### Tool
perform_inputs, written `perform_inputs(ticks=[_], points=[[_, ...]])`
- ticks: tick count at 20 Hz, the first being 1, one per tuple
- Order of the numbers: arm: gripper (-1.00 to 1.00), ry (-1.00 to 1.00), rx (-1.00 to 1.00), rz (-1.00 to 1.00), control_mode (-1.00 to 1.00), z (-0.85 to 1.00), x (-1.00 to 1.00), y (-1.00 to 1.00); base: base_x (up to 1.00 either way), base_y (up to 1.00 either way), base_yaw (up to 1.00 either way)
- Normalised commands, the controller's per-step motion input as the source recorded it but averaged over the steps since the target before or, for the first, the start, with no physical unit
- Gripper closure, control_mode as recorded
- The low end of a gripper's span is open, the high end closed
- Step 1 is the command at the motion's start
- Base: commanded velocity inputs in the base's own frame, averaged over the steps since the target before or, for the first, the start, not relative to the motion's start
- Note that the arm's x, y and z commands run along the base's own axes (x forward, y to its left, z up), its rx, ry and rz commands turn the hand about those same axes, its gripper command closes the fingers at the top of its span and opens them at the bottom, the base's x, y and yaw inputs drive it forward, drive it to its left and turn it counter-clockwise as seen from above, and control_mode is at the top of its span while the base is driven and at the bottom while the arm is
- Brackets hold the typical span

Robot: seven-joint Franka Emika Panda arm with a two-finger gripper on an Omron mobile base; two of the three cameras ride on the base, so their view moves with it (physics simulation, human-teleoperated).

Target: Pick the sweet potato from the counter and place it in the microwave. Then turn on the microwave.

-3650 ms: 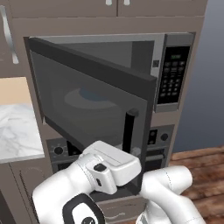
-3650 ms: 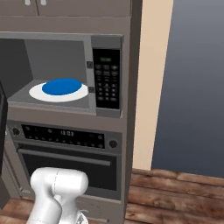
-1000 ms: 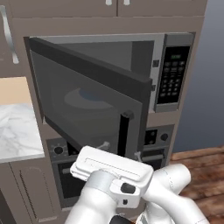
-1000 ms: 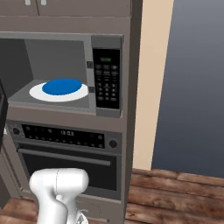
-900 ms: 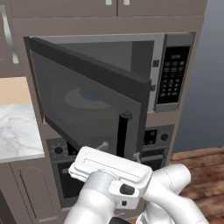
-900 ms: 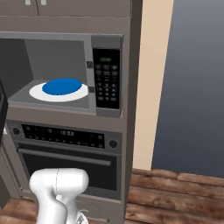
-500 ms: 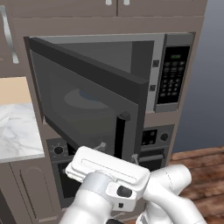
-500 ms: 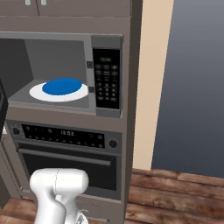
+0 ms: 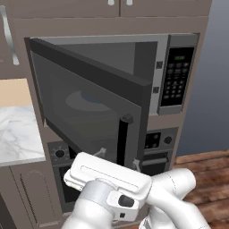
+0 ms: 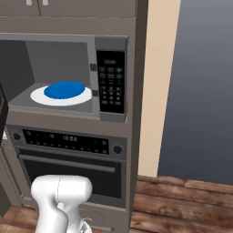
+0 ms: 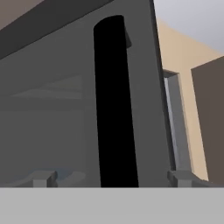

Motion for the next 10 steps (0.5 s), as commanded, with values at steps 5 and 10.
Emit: perform_inputs(ticks=[5,10], points=[[-1.0,-0.02,0.0,0.03,-1.0,-0.03,-0.18,0.0,0.0,0.0,0.0],[-1.0,0.0,0.01,0.06,-1.0,-0.01,-0.25,-0.1,0.0,0.0,0.0]])
